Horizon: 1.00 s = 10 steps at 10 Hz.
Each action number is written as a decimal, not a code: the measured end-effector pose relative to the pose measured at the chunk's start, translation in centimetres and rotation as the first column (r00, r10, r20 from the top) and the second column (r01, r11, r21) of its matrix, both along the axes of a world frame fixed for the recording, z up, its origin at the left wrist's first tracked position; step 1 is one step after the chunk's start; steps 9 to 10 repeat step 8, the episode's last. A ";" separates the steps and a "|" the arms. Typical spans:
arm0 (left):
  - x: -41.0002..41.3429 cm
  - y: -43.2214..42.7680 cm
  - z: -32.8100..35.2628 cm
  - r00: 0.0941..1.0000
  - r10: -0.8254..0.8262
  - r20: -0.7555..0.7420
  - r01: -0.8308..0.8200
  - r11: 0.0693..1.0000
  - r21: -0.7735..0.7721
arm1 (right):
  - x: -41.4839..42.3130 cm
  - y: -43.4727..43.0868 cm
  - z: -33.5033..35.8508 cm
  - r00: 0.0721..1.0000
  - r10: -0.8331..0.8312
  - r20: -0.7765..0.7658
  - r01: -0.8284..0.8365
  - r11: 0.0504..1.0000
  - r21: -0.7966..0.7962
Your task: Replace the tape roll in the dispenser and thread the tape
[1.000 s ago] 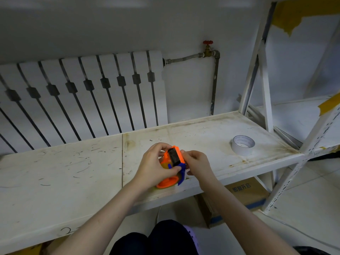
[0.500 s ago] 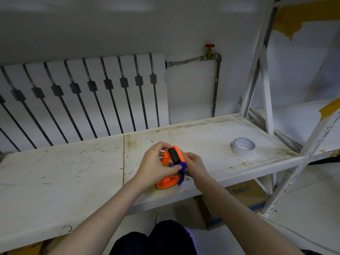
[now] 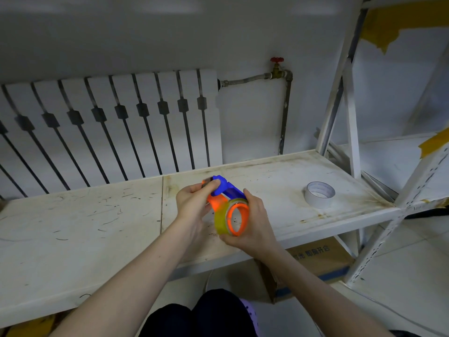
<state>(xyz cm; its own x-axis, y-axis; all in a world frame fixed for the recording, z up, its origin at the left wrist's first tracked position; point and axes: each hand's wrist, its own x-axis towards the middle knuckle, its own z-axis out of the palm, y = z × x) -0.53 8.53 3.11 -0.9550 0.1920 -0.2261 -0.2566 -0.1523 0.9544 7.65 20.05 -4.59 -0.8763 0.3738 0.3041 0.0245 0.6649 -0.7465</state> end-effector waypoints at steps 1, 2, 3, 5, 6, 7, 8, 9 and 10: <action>0.2 0.6 0.6 0.996 -0.087 0.008 0.087 0.992 -0.087 | -0.2 1.9 0.1 0.996 -0.082 -0.027 0.083 0.996 0.022; 0.5 1.0 1.2 0.988 -0.153 -0.005 0.150 0.977 -0.150 | -0.8 5.1 0.2 0.966 -0.252 0.052 0.252 0.968 -0.003; 0.6 1.1 1.4 0.977 -0.211 -0.031 0.202 0.961 -0.188 | -1.7 8.4 0.1 0.908 -0.400 0.122 0.394 0.916 0.072; 0.0 2.1 2.6 0.951 -0.294 -0.099 0.258 0.927 -0.273 | -3.3 12.4 -0.2 0.804 -0.557 0.208 0.510 0.826 0.241; -0.4 2.2 3.1 0.946 -0.301 -0.122 0.256 0.922 -0.289 | -3.3 12.9 -0.7 0.765 -0.588 0.264 0.527 0.806 0.268; -0.6 2.0 2.9 0.942 -0.310 -0.127 0.264 0.921 -0.288 | -3.1 13.3 -1.4 0.747 -0.571 0.340 0.494 0.819 0.290; -0.8 1.5 3.3 0.943 -0.298 -0.151 0.240 0.917 -0.318 | -3.3 12.5 0.3 0.727 -0.536 0.430 0.401 0.839 0.368; -0.8 1.5 3.3 0.943 -0.298 -0.151 0.240 0.917 -0.318 | -3.3 12.5 0.3 0.727 -0.536 0.430 0.401 0.839 0.368; -0.8 1.5 3.3 0.943 -0.298 -0.151 0.240 0.917 -0.318 | -3.3 12.5 0.3 0.727 -0.536 0.430 0.401 0.839 0.368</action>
